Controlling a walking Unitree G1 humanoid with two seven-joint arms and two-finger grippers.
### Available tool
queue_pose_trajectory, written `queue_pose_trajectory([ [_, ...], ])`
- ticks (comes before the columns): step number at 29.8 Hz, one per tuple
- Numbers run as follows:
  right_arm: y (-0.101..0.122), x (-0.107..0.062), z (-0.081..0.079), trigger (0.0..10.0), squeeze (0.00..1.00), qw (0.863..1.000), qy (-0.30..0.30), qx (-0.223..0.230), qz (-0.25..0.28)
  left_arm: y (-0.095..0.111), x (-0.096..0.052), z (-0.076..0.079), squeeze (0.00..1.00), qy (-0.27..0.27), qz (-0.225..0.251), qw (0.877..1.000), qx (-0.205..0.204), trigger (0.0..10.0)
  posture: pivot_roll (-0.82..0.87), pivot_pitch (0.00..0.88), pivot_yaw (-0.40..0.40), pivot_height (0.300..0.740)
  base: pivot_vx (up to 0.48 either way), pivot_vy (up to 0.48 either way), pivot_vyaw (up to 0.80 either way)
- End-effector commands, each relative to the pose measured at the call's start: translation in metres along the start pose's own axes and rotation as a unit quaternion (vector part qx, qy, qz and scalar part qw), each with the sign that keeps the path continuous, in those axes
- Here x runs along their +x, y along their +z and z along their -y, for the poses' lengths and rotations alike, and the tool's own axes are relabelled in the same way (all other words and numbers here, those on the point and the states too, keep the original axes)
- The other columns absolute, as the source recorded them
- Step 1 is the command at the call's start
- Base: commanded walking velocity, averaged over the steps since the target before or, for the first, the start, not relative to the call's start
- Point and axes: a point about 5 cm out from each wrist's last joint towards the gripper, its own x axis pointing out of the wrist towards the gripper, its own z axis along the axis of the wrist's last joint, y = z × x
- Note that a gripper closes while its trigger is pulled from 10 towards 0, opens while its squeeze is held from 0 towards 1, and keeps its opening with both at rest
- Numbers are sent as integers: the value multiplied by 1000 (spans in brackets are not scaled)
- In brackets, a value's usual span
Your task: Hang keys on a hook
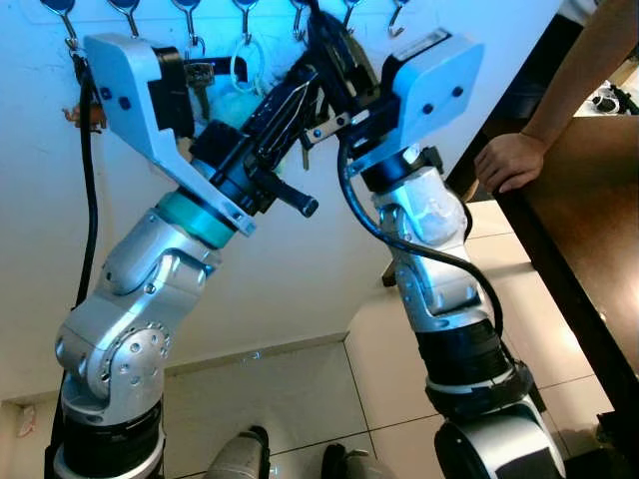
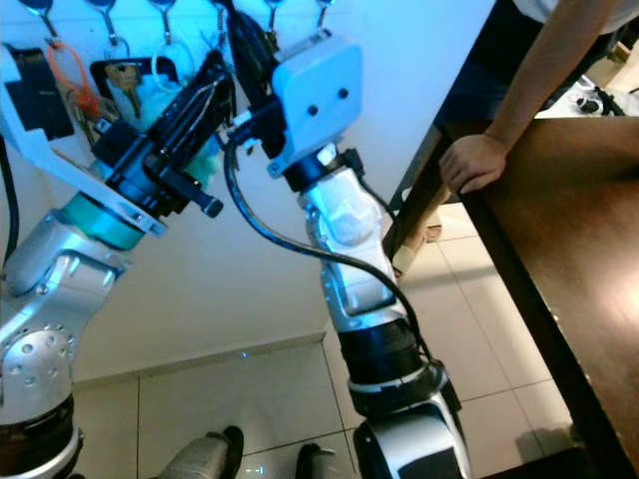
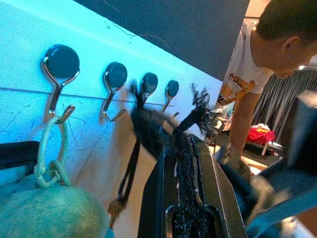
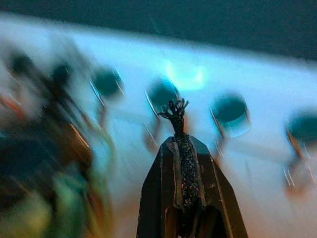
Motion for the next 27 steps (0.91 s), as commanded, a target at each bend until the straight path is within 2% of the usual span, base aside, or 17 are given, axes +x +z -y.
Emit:
queue_pose_trajectory([
  [1, -8, -5, 6, 10000, 0, 1000, -20, -3, -21, 0, -1, 3, 0, -7, 3, 1000, 0, 10000, 149, 99, 37, 740, 0, 0, 0],
  [2, -12, -7, 9, 10000, 0, 999, -28, -5, -33, 0, -1, 3, 0, -7, 3, 1000, -1, 10000, 145, 100, 41, 740, 0, 0, 0],
  [3, -18, -10, 11, 10000, 157, 998, -32, -6, -47, -1, -2, 2, 0, -7, 0, 1000, -1, 10000, 143, 100, 44, 740, 0, 0, 0],
  [4, -21, -13, 13, 10000, 157, 998, -35, -6, -57, -1, -2, 2, 0, -7, -1, 1000, -1, 10000, 143, 100, 44, 740, 0, 0, 0],
  [5, -25, -15, 15, 10000, 976, 997, -40, -6, -67, -2, -3, 1, 0, -6, -3, 1000, 0, 10000, 143, 100, 44, 740, 0, 0, 0],
  [7, -28, -17, 17, 10000, 1000, 996, -43, -3, -73, -2, -4, 0, 0, -5, -5, 1000, 1, 10000, 142, 99, 44, 740, 0, 0, 0],
  [13, -30, -25, 20, 10000, 1000, 995, -55, 11, -77, -4, -7, -4, 0, 3, -12, 1000, 7, 10000, 142, 95, 43, 740, 0, 0, 0],
  [14, -27, -28, 16, 10000, 1000, 997, -37, 30, -67, -4, -8, -6, 0, 7, -14, 1000, 9, 10000, 142, 95, 43, 740, 0, 0, 0],
  [15, -27, -28, 16, 10000, 1000, 997, -37, 30, -67, -4, -8, -6, 0, 7, -14, 1000, 9, 10000, 142, 95, 43, 740, 0, 0, 0],
  [16, -24, -33, 11, 10000, 0, 997, -15, 51, -58, -4, -8, -8, 0, 15, -16, 1000, 17, 10000, 143, 93, 43, 740, 0, 0, 0],
  [17, -24, -33, 11, 10000, 0, 997, -15, 51, -58, -4, -8, -8, 0, 15, -16, 1000, 17, 10000, 143, 93, 43, 740, 0, 0, 0],
  [19, -21, -43, 4, 10000, 0, 995, 12, 81, -52, -5, -6, -12, 0, 35, -19, 998, 41, 10000, 143, 93, 43, 740, 0, 0, 0],
  [21, -24, -48, 3, 10000, 0, 995, 11, 84, -59, -5, -4, -14, 0, 43, -20, 997, 56, 10000, 137, 91, 42, 740, 0, 0, 0],
  [24, -41, -70, 5, 10000, 0, 991, -18, 84, -104, -4, 3, -16, 0, 49, -17, 995, 88, 10000, 130, 91, 42, 740, 0, 0, 0],
  [27, -47, -77, 6, 10000, 0, 989, -28, 80, -119, -4, 5, -15, 0, 48, -15, 995, 92, 10000, 124, 90, 43, 740, 0, 0, 0],
])
